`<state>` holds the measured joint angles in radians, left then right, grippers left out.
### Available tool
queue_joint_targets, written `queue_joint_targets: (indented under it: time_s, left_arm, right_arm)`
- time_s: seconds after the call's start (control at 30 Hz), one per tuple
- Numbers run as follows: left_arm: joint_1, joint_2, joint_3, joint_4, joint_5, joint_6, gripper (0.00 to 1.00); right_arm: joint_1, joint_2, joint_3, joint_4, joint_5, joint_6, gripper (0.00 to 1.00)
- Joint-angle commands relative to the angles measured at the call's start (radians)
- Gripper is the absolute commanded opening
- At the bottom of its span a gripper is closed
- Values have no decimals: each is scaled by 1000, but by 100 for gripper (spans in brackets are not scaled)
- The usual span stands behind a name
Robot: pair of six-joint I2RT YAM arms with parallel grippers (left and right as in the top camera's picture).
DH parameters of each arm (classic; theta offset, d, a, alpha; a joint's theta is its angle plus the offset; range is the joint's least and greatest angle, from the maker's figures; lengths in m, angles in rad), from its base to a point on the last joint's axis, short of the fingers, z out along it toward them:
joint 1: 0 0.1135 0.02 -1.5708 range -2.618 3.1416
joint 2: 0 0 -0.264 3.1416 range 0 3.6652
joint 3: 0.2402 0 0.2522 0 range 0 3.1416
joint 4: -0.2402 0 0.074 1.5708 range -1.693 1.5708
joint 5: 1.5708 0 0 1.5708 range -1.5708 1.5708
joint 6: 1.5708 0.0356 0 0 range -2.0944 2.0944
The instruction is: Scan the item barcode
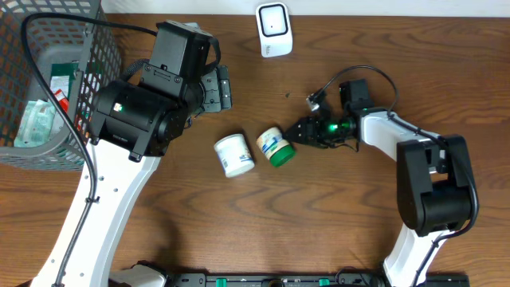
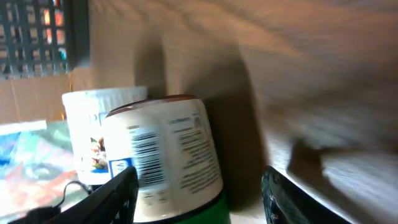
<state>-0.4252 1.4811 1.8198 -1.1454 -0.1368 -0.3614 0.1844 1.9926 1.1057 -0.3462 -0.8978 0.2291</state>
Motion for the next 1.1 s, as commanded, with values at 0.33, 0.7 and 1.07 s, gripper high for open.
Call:
queue_joint_targets:
  time_s: [0.33,0.7,1.07]
  left_arm:
    - [6,2,-3,-2,-23,9,85]
    - [76,79,-134,-111,-92,-95,65]
    - [394,124,-474,-171,76,-119,7]
  right_arm:
    - [218,-15,4,-3,113,-21,55]
    - [227,-131,5,-101,228,-22,62]
    - [227,-230,5,-202,359,40,62]
